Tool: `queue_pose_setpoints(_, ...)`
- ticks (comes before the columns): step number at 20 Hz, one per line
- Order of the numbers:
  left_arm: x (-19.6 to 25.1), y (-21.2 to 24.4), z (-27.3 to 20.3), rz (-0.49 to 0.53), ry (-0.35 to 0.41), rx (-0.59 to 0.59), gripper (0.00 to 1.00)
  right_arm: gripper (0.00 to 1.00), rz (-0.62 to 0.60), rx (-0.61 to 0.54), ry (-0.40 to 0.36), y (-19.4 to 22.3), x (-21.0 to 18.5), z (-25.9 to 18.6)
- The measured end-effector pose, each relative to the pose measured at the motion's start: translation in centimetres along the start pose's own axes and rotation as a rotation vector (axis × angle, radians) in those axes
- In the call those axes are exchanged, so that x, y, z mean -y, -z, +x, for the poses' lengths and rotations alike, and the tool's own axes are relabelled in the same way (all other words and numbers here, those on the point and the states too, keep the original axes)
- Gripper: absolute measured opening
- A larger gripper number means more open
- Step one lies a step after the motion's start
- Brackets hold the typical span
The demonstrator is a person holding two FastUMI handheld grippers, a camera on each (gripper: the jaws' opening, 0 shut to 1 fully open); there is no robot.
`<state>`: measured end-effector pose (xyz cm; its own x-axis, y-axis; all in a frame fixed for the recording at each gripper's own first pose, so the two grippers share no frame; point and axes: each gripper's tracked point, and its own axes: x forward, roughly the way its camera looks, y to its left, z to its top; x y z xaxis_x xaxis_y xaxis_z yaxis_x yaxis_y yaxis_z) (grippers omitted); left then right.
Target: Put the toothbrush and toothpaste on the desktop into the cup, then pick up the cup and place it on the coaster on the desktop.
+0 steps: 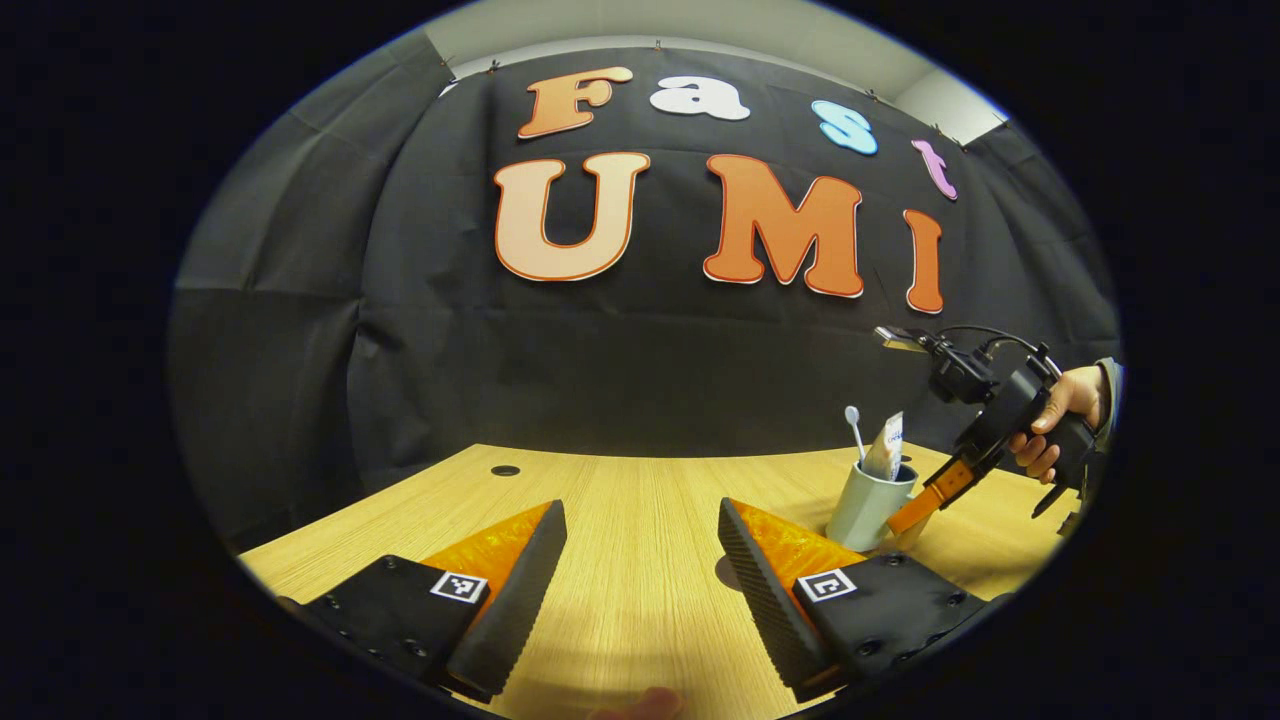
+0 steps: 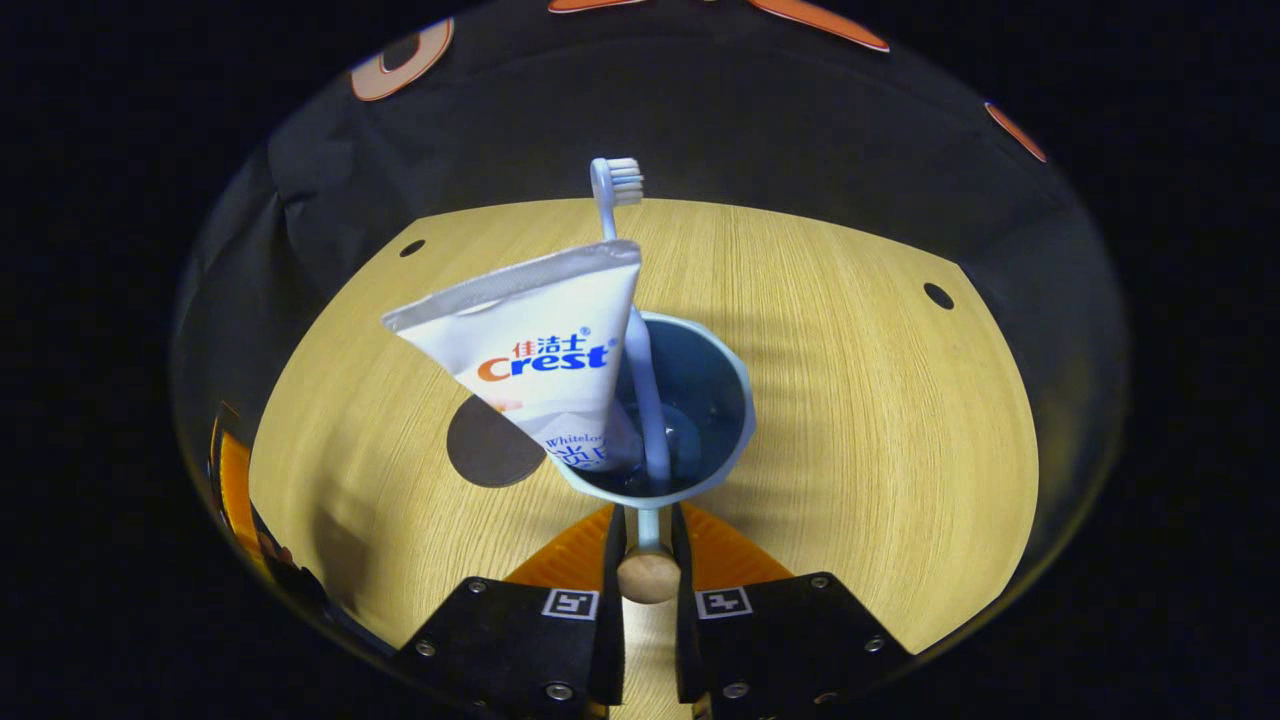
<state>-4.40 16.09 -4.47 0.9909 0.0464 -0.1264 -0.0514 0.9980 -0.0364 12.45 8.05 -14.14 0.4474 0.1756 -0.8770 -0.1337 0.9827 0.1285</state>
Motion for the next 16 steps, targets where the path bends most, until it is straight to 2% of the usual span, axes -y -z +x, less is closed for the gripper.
queue_pose_setpoints(16,-2.8,0.8,-1.2,0.005,-0.048,-0.008,0.97,0.21,-0.158,0.056,-0.075,-1.1,-0.1,0.0)
